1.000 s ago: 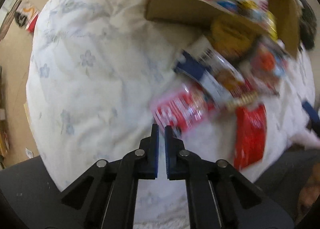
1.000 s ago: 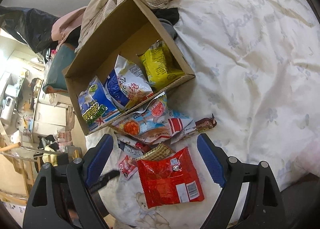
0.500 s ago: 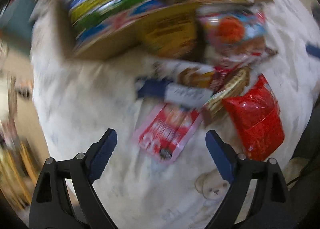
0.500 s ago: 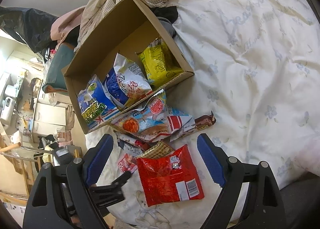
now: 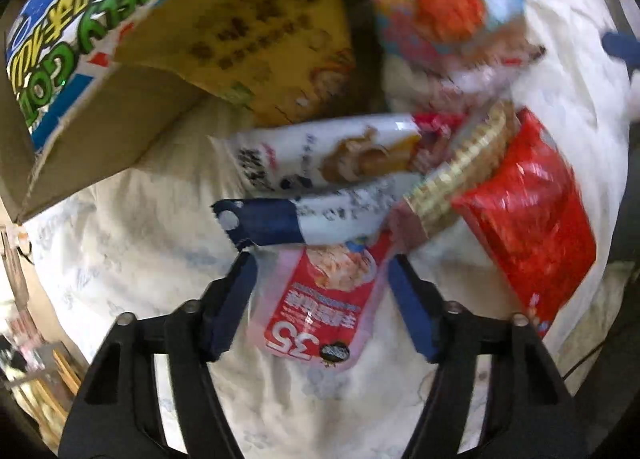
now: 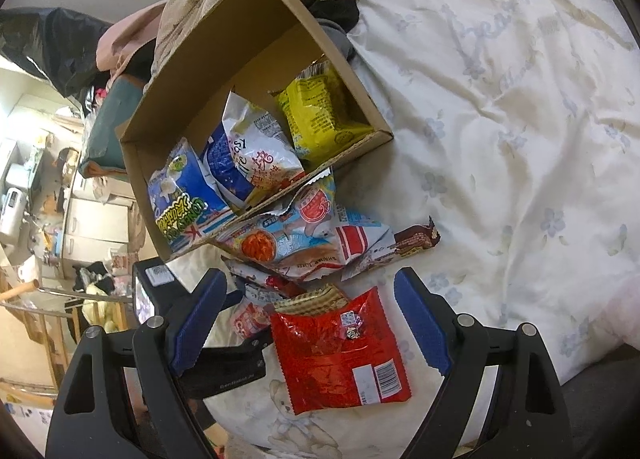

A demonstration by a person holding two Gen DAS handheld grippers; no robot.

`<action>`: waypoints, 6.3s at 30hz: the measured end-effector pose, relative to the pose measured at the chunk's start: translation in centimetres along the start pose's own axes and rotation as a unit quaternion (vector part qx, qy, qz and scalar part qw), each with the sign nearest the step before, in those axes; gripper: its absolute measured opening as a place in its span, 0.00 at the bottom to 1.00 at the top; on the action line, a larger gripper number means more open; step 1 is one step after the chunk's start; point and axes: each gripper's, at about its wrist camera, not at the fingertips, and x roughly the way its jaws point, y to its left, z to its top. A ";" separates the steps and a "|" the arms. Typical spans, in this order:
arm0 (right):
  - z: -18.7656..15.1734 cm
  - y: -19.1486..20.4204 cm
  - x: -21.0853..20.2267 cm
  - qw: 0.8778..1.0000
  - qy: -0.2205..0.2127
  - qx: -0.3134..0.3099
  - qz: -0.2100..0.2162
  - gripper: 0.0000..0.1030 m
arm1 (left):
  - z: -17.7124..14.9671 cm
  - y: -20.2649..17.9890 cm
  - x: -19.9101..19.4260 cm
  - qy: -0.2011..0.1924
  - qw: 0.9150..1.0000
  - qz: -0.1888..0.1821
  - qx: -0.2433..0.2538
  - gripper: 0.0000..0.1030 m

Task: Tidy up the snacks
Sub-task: 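Grasp the pink stick pouch with left tool while right tool grasps red chip bag, then carry both bags over the box and open both tools to drop them, then withdraw both tools from the box over the remaining snacks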

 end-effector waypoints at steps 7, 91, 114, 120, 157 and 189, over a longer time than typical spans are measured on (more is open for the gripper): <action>0.1 -0.8 -0.7 1.000 -0.011 0.008 -0.013 0.86 | -2.7 -1.0 -1.2 0.006 0.999 -0.008 -0.036 0.35; -4.4 4.3 -3.3 0.990 -0.001 -0.124 0.068 0.22 | -12.1 4.3 -9.6 -0.057 0.953 -0.091 -0.283 0.50; 3.9 4.8 -6.9 0.979 -0.139 -0.090 0.119 0.22 | -2.2 9.6 -19.0 -0.220 0.945 0.046 -0.237 0.50; 7.3 4.8 -5.7 0.981 -0.140 -0.083 0.104 0.22 | 0.3 10.8 -18.3 -0.230 0.944 0.064 -0.228 0.50; 13.9 5.9 -1.6 0.983 -0.157 -0.092 0.031 0.78 | 6.9 9.6 -13.0 -0.223 0.948 0.007 -0.224 0.78; 5.6 4.3 -4.3 0.990 -0.116 -0.077 0.028 0.78 | -3.3 10.5 -15.3 -0.229 0.936 -0.002 -0.267 0.78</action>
